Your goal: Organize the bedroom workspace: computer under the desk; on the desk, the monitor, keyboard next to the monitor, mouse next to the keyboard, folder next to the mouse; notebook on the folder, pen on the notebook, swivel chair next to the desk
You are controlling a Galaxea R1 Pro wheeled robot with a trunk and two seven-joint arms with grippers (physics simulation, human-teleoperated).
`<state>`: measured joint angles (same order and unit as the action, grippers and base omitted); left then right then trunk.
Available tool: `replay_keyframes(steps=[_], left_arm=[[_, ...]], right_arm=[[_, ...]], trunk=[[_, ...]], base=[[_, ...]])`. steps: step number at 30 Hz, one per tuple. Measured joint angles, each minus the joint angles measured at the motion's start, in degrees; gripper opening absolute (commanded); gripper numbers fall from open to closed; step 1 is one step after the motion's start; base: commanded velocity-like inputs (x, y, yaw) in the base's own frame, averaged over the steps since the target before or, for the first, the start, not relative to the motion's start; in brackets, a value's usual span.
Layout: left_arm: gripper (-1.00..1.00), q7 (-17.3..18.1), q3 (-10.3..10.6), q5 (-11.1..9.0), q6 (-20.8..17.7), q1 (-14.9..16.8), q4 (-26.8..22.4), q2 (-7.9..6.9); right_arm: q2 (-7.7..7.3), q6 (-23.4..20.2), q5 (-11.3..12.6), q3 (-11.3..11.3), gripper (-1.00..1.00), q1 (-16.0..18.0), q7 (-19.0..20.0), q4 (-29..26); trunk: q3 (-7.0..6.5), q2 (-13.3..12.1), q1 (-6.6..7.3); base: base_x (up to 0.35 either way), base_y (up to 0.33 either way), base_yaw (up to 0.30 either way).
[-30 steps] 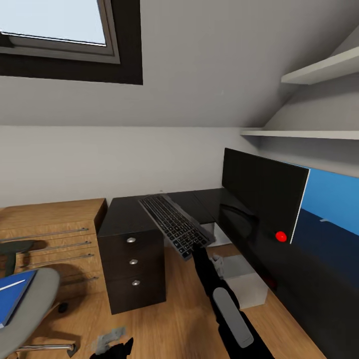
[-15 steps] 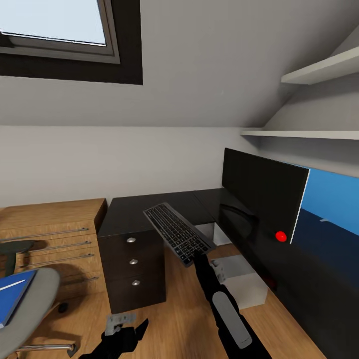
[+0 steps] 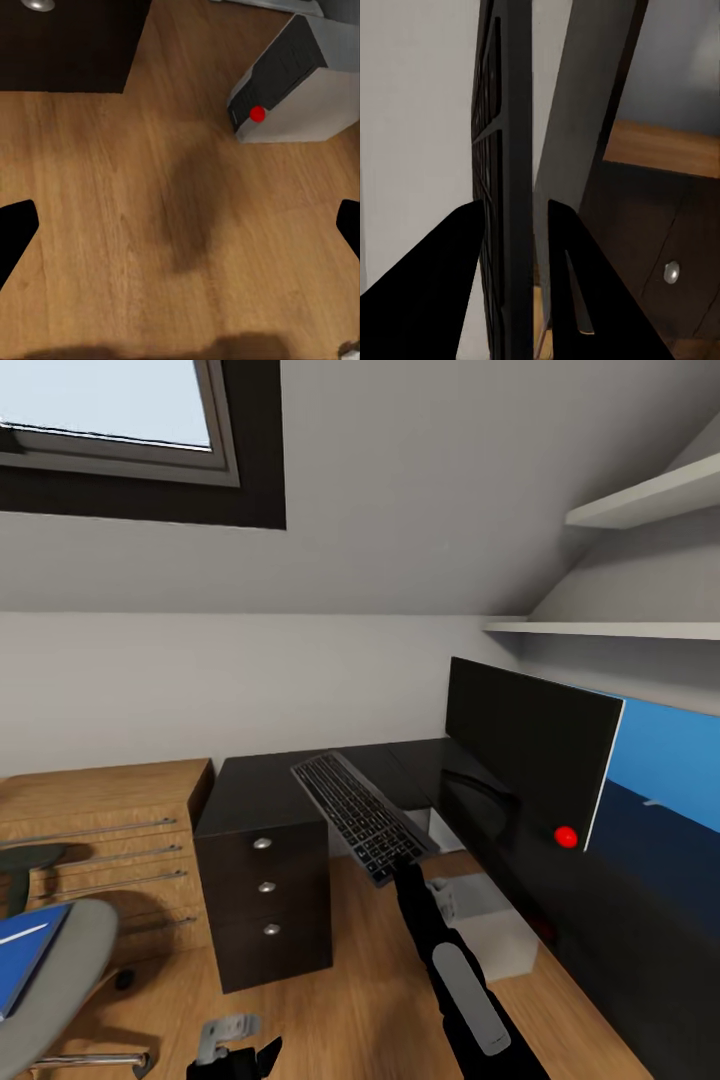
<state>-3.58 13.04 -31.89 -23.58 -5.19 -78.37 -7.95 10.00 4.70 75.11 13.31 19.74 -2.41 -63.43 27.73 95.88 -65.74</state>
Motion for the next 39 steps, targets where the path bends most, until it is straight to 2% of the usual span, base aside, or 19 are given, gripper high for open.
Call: replay_keyframes(steps=[7, 24, 30, 39], left_arm=[[1.0, 0.08, 0.35, 0.12, 3.85, 0.0, 0.47, 0.08], [1.0, 0.0, 0.57, 0.23, 4.55, 0.0, 0.87, 0.22], [1.0, 0.71, 2.08, 0.04, 4.81, 0.02, 0.86, 0.1], [1.0, 3.31, 2.76, -0.19, 4.9, 0.0, 1.5, 0.14]], right_arm=[[0.0, -0.11, -0.15, -0.13, -1.0, 0.0, 0.64, 0.14], [0.0, 0.6, 0.13, 0.03, -1.0, -0.09, 0.41, 0.54], [0.0, 1.19, 0.16, 0.2, -1.0, -0.1, -1.33, 2.02], [0.0, 1.37, 0.38, 0.19, -1.0, -0.09, -2.19, 4.45]], trunk=[[0.0, 0.0, 0.02], [0.0, 0.0, 0.01], [0.0, 0.0, -0.01], [0.0, 0.0, -0.02]], base=[[0.291, 0.0, 0.0], [0.321, 0.0, 0.0], [0.112, 0.0, 0.0], [0.008, 0.0, 0.0]])
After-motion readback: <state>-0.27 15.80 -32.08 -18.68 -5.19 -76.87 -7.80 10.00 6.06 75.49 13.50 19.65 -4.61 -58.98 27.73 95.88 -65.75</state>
